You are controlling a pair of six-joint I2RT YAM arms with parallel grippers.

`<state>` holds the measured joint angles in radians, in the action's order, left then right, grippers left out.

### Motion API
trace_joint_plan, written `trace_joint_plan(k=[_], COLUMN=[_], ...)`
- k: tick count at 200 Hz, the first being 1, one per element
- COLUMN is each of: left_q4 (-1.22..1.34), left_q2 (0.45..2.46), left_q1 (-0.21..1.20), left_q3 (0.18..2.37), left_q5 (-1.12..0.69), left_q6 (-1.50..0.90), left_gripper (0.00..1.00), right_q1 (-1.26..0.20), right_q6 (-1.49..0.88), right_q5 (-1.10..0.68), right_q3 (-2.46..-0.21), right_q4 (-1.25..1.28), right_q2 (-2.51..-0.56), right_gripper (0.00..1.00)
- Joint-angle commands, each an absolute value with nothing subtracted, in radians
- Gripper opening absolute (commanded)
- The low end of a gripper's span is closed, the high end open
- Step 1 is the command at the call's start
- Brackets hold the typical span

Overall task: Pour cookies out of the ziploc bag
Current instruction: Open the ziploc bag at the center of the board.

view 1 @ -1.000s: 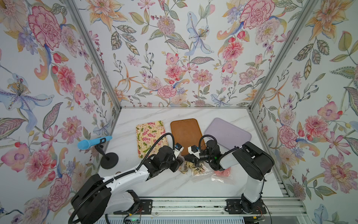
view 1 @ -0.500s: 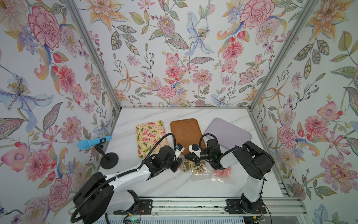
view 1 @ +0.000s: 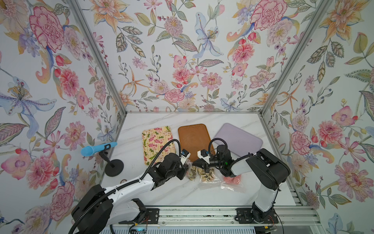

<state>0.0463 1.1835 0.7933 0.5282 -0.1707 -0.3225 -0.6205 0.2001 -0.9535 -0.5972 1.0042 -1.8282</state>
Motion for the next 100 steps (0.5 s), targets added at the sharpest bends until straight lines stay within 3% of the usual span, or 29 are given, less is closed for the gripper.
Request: trace_joint_plan(k=[1,100], left_q4=[0.017,0.016], left_q2=[1.169,1.113], left_q1=[0.795,0.779], left_q3=[0.499,0.468], left_q5=[-0.093,-0.013], left_q6=[-0.367,-0.405], left_gripper=[0.00,0.00], right_q1=[-0.602,-0.602], right_q6=[0.163,0.084], right_q5=[-0.905,-0.826], right_q3=[-0.573,-0.478], right_q4=[1.002,1.113], right_q2=[-1.780,-1.741], right_gripper=[0.00,0.00])
